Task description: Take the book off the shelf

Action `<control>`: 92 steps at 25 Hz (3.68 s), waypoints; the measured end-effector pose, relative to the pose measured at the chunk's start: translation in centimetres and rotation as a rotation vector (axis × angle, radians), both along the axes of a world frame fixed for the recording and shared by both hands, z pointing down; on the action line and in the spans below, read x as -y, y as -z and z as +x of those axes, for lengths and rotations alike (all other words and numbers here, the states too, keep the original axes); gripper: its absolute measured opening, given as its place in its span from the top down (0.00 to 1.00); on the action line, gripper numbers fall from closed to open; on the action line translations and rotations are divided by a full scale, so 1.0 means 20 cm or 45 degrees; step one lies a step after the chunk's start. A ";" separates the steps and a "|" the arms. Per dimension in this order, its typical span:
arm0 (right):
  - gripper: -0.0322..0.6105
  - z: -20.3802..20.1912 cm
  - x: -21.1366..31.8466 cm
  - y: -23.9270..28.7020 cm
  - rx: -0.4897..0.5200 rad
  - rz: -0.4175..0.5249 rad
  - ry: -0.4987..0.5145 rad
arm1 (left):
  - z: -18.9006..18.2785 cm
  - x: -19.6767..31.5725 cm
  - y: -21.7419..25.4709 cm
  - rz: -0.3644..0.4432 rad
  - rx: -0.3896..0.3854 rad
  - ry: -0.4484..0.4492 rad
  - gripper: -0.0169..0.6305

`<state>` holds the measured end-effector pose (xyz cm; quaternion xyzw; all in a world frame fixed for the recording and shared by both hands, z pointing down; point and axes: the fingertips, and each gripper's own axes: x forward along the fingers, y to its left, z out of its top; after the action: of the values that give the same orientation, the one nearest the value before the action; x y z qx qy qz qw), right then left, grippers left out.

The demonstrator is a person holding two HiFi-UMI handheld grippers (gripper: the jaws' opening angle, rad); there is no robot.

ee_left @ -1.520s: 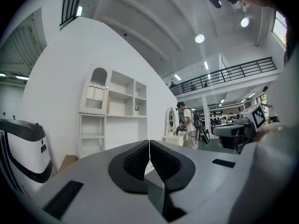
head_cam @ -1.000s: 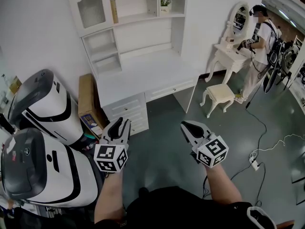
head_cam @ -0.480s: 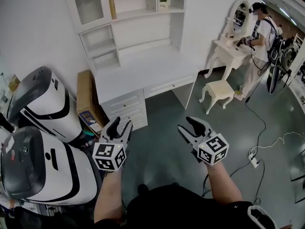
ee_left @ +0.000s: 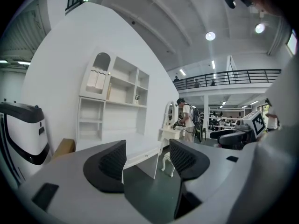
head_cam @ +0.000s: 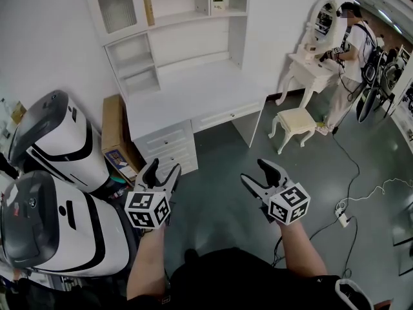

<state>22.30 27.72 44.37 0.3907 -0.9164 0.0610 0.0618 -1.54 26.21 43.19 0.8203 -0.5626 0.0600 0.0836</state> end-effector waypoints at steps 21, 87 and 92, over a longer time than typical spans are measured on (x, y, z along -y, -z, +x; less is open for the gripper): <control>0.48 0.44 0.05 -0.10 0.055 -0.051 0.039 | 0.49 0.10 -0.13 -0.063 -0.022 -0.026 0.53; 0.49 -1.03 3.38 -0.26 -0.049 -0.206 0.265 | -0.63 3.28 -0.25 -0.193 -0.049 -0.012 0.54; 0.49 -1.27 3.49 -0.13 -0.023 -0.161 0.236 | -0.85 3.35 -0.20 -0.178 -0.027 -0.050 0.54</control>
<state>-3.12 -42.02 47.06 0.3002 -0.9423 0.1093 0.0999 -18.44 -40.79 47.21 0.8240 -0.5398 0.0922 0.1455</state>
